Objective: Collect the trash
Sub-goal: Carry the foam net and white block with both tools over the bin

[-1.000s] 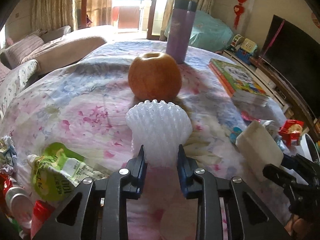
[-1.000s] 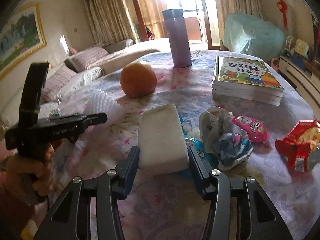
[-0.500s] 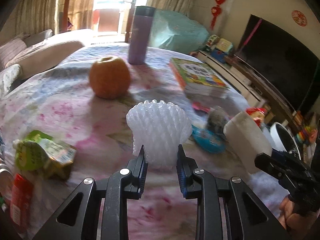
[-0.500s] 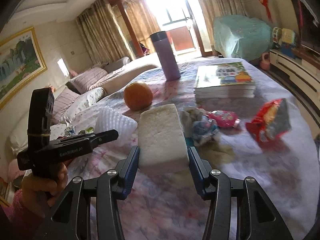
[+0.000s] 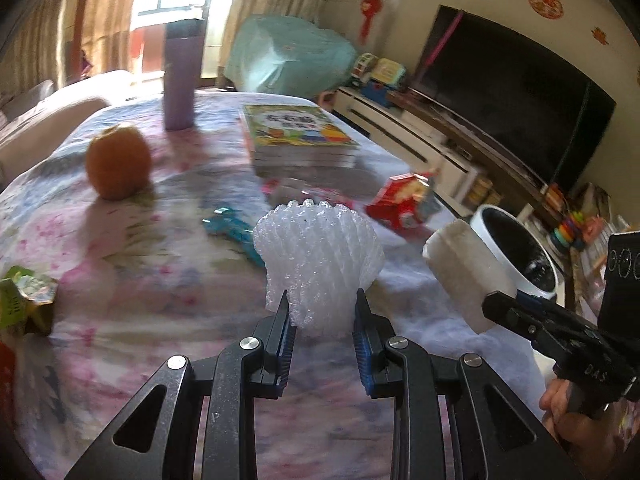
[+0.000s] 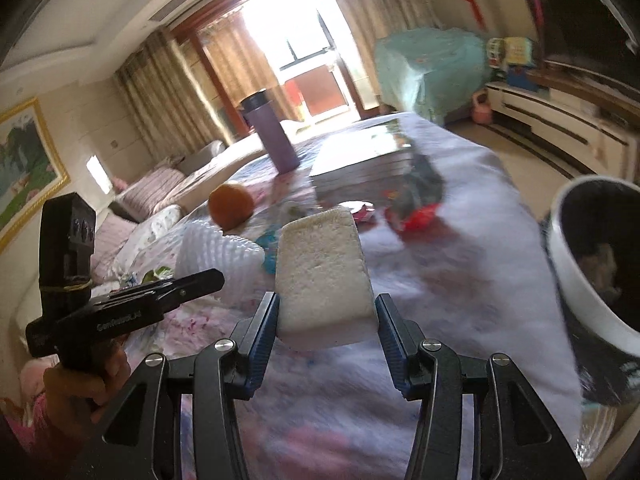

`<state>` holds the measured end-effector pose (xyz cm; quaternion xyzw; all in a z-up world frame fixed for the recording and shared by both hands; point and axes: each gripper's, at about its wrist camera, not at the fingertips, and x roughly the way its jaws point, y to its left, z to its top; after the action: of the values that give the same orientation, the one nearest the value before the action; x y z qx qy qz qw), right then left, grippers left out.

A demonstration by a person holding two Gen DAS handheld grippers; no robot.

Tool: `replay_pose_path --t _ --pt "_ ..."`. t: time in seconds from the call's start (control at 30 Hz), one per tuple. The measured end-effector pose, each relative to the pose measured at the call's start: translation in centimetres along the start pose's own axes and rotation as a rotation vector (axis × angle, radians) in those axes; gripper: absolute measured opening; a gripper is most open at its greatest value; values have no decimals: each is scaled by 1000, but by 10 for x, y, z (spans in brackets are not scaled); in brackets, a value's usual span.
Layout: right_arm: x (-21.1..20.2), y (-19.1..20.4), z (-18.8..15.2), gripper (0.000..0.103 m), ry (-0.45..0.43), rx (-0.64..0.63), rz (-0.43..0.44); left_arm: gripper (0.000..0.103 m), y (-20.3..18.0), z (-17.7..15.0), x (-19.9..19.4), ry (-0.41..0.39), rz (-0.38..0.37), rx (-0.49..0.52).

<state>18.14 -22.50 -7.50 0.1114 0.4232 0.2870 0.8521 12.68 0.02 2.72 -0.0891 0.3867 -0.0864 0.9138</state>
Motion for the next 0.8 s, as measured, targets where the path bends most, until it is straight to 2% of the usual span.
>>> replay_pose_path --t 0.8 --pt "-86 -94 -17 50 -109 170 -181 25 -110 4 51 74 -156 158"
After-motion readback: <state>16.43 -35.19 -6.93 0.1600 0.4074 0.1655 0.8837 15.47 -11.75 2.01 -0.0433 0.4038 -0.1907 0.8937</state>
